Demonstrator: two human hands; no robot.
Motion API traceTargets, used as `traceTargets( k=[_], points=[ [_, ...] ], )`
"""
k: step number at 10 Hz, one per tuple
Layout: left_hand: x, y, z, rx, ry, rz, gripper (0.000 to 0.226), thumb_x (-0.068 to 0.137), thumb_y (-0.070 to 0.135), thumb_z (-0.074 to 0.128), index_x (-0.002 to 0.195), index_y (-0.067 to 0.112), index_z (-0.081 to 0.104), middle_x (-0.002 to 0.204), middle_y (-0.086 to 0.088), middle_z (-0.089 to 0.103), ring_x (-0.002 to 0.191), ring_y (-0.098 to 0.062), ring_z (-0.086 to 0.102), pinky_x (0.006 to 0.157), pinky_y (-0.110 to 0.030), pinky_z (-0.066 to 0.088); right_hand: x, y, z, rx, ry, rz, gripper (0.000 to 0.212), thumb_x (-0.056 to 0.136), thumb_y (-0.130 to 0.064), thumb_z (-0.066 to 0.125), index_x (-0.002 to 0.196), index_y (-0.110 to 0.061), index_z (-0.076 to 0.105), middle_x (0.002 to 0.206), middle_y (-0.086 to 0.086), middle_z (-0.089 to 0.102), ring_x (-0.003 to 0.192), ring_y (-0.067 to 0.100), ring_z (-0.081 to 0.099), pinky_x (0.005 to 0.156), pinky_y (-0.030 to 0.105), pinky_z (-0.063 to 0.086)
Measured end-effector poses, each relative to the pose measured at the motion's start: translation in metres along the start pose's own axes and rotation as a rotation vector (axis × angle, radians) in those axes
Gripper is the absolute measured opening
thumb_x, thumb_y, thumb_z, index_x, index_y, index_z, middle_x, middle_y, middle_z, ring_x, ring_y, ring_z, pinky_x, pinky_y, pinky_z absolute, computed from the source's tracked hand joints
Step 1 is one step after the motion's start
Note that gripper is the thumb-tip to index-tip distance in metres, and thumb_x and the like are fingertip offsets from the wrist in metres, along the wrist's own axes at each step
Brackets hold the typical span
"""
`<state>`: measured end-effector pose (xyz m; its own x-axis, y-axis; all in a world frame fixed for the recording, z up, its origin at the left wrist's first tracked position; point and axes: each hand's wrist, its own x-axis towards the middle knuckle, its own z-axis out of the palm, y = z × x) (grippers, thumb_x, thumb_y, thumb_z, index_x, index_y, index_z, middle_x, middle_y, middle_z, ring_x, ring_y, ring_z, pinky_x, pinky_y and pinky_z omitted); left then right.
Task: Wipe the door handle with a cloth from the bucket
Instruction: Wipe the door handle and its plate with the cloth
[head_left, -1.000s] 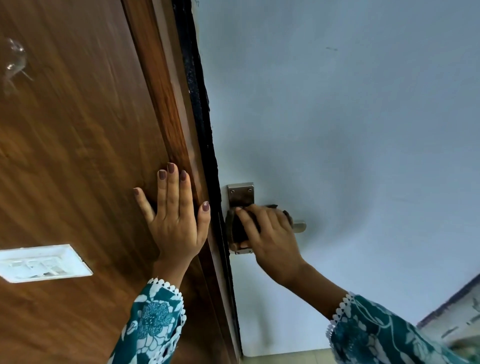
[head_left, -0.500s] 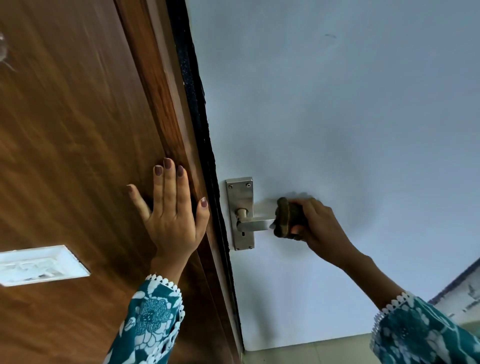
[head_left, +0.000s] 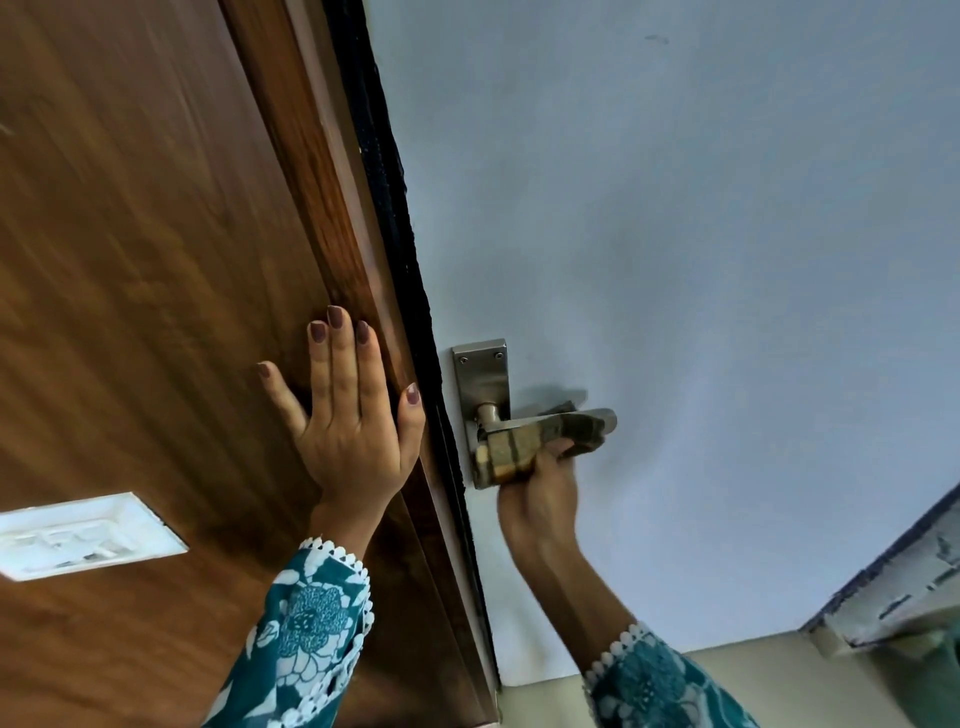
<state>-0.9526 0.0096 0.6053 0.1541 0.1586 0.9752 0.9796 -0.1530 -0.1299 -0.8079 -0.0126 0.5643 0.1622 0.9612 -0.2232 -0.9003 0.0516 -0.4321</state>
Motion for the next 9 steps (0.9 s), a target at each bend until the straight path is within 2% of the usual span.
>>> traceTargets(
  k=[1,2,3,4,5,6,7,8,9],
  points=[
    [0.001,0.000,-0.001,0.000,-0.006,0.008,0.064,0.098,0.032,0.034,0.152,0.012,0.007,0.162,0.003,-0.005,0.148,-0.017,0.006,0.116,-0.051,-0.001,-0.011,0.020,0.010,-0.013,-0.007,0.080,0.039,0.102,-0.018,0.031,0.141,-0.019,0.032,0.133,0.013,0.051,0.104,0.018,0.057,0.088,0.032,0.049],
    [0.001,-0.001,-0.002,-0.005,-0.020,0.011,0.064,0.099,0.033,0.034,0.152,0.013,0.006,0.162,0.003,-0.005,0.148,-0.017,0.005,0.116,-0.051,-0.002,-0.020,0.026,0.012,-0.034,-0.021,0.158,0.040,0.101,-0.016,0.031,0.141,-0.017,0.032,0.137,0.013,0.048,0.115,0.022,0.053,0.084,0.029,0.049],
    [0.000,-0.002,-0.002,-0.006,-0.020,0.017,0.064,0.099,0.033,0.035,0.152,0.013,0.006,0.162,0.003,-0.004,0.148,-0.017,0.005,0.116,-0.051,-0.002,-0.014,0.010,0.003,-0.093,-0.026,0.127,0.039,0.101,-0.013,0.033,0.139,-0.011,0.036,0.131,0.016,0.052,0.121,0.030,0.050,0.095,0.038,0.046],
    [0.001,-0.002,-0.001,-0.007,-0.013,0.010,0.064,0.098,0.031,0.037,0.152,0.013,0.007,0.162,0.003,-0.004,0.148,-0.017,0.006,0.116,-0.052,-0.002,0.001,-0.023,-0.010,-0.133,0.010,0.025,0.036,0.100,-0.011,0.034,0.135,-0.004,0.041,0.121,0.013,0.056,0.113,0.027,0.054,0.100,0.040,0.043],
    [0.000,-0.002,-0.001,-0.009,-0.010,0.008,0.065,0.098,0.030,0.038,0.152,0.013,0.007,0.162,0.004,-0.004,0.148,-0.017,0.005,0.116,-0.052,-0.002,0.014,-0.063,-0.024,-0.180,-0.017,-0.069,0.030,0.099,-0.008,0.036,0.127,-0.009,0.045,0.109,0.007,0.057,0.100,0.022,0.056,0.098,0.044,0.044],
    [0.001,-0.001,-0.002,-0.008,-0.008,0.006,0.065,0.098,0.029,0.037,0.152,0.012,0.007,0.162,0.003,-0.005,0.148,-0.017,0.004,0.116,-0.052,-0.002,0.022,-0.086,-0.033,-0.359,-0.122,-0.100,0.027,0.099,-0.008,0.037,0.125,-0.011,0.045,0.105,0.009,0.057,0.098,0.029,0.057,0.093,0.050,0.047],
    [0.001,0.001,-0.001,0.002,-0.005,0.003,0.064,0.098,0.029,0.035,0.152,0.012,0.005,0.162,0.003,-0.006,0.148,-0.017,0.004,0.116,-0.052,-0.003,0.017,-0.076,-0.031,-0.311,-0.123,-0.096,0.031,0.100,-0.011,0.033,0.130,-0.012,0.041,0.105,0.005,0.057,0.097,0.022,0.058,0.087,0.038,0.050],
    [0.000,0.002,0.001,0.009,0.003,-0.008,0.063,0.098,0.029,0.034,0.152,0.012,0.006,0.162,0.003,-0.005,0.148,-0.018,0.006,0.116,-0.053,-0.001,0.010,-0.050,-0.023,-0.111,-0.070,-0.030,0.036,0.101,-0.013,0.030,0.136,-0.011,0.039,0.110,0.003,0.058,0.100,0.017,0.057,0.090,0.034,0.047],
    [0.001,0.002,0.001,0.009,0.006,-0.005,0.063,0.098,0.029,0.034,0.152,0.011,0.007,0.162,0.003,-0.004,0.148,-0.018,0.006,0.115,-0.054,0.001,0.002,-0.022,-0.010,-0.021,-0.045,0.036,0.035,0.101,-0.015,0.031,0.135,-0.009,0.040,0.112,0.007,0.058,0.100,0.018,0.057,0.096,0.035,0.045]
  ],
)
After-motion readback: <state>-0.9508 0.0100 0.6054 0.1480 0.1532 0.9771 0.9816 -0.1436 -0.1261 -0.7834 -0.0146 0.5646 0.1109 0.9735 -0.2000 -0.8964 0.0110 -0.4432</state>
